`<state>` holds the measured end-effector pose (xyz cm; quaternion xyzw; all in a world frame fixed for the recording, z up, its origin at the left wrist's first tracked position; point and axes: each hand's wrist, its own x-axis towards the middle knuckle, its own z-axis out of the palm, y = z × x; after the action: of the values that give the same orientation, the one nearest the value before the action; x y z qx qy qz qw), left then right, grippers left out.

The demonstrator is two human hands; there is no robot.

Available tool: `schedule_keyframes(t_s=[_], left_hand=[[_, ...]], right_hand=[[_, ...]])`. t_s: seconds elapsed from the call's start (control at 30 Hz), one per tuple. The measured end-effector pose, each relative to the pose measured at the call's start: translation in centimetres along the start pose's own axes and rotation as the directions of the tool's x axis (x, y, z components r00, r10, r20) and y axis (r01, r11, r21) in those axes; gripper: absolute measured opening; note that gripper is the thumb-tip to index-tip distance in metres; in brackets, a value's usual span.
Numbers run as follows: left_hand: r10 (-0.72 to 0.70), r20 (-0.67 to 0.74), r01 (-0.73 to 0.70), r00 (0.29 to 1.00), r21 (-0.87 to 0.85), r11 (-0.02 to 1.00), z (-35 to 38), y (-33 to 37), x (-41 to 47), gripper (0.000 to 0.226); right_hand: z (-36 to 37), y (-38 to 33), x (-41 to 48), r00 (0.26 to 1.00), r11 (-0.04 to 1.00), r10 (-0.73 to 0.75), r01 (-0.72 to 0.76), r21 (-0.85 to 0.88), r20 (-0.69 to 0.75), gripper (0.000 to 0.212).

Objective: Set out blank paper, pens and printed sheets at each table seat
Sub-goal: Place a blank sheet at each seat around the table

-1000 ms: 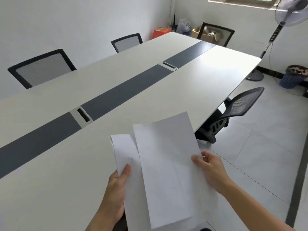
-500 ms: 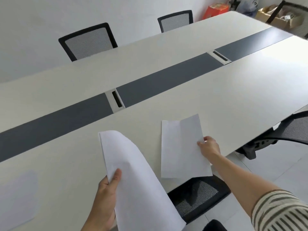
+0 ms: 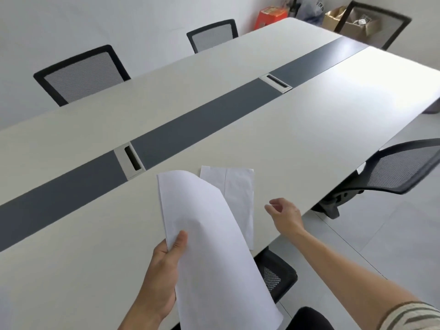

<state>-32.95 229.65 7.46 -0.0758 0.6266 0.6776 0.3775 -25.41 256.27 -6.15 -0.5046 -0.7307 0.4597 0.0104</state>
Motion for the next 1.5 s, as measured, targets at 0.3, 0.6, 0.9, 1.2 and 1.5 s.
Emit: schedule_keyframes(t_s=[0.3,0.6,0.9,1.2,1.5], left_hand=[[-0.068,0.219,0.041,0.973,0.122,0.992,13.6,-1.4,0.3,0.038],[-0.073,0.316,0.021,0.946,0.165,0.986,34.0,-6.6,-0.1,0.042],[-0.101,0.347,0.047,0.932,0.16,0.986,48.1,-10.7,-0.3,0.038],[-0.16,0.35,0.118,0.923,0.138,0.983,59.0,-11.9,5.5,0.044],[-0.253,0.421,0.204,0.871,0.158,0.966,71.9,-10.7,13.7,0.043]], right_hand=[[-10.5,5.0,-4.9,0.915,0.807,-0.002,-0.236,0.541,0.403,0.039],[-28.1,16.5,-3.0,0.861,0.679,-0.085,-0.318,0.661,0.502,0.048],[-41.9,22.4,1.2,0.979,0.509,0.028,-0.187,0.84,0.201,0.034],[-50.3,24.5,9.5,0.998,0.593,0.037,0.021,0.805,-0.054,0.042],[-60.5,23.6,19.4,0.946,0.738,-0.002,0.221,0.638,-0.324,0.014]])
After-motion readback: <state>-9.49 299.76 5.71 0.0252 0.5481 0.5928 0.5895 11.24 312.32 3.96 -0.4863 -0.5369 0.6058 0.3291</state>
